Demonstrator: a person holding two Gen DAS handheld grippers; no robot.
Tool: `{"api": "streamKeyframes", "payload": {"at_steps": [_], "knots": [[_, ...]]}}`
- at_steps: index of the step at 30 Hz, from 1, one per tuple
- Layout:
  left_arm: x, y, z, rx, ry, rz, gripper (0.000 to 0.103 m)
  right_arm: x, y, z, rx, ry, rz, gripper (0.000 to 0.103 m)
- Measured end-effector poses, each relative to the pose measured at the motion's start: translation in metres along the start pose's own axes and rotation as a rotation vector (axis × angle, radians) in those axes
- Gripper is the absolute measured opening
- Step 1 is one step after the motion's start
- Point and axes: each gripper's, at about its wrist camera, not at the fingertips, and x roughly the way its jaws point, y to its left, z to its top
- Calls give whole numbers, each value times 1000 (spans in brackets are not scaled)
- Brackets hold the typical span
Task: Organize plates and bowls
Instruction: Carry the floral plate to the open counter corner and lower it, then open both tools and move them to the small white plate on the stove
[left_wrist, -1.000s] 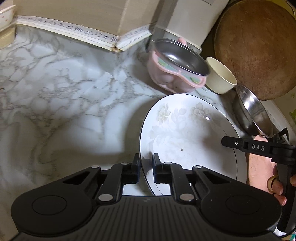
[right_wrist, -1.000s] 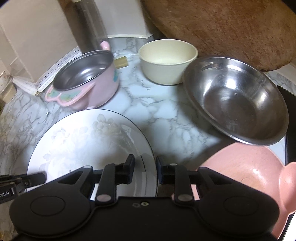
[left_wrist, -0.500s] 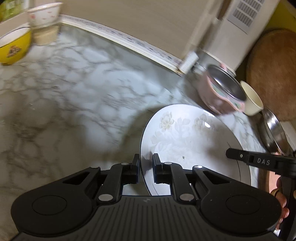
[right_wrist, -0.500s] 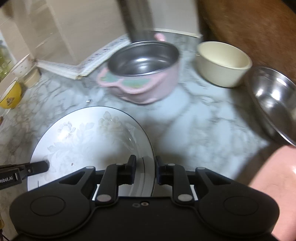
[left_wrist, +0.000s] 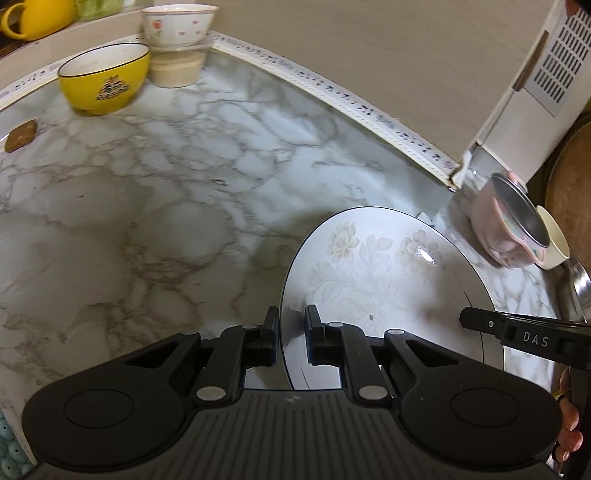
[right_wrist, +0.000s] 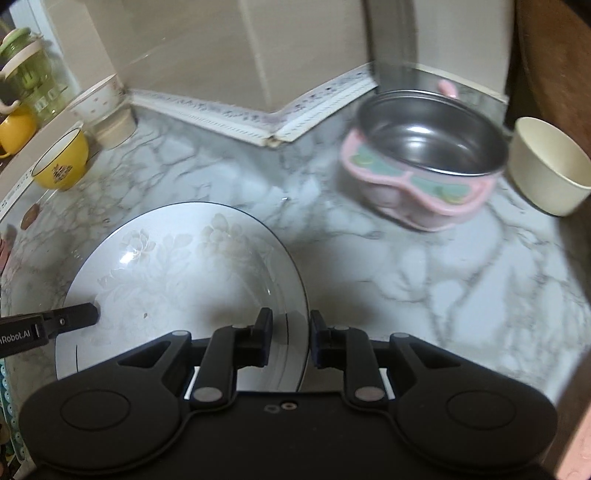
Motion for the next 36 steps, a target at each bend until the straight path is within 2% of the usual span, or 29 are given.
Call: {"api": "streamKeyframes", "payload": {"at_steps": [9, 20, 29, 36], "knots": [[4, 13, 2, -18, -5, 11, 13, 8, 15, 4, -26, -6, -1, 22], [5, 16, 2, -20, -7, 7, 14, 5, 12, 3, 4, -17, -2, 22], [-10, 7, -3, 38, -54, 73, 14, -15, -3, -4, 34, -54, -9, 30], [-29, -2, -6, 95, -108, 91, 17, -41, -11, -13, 21, -111, -39, 43]]}}
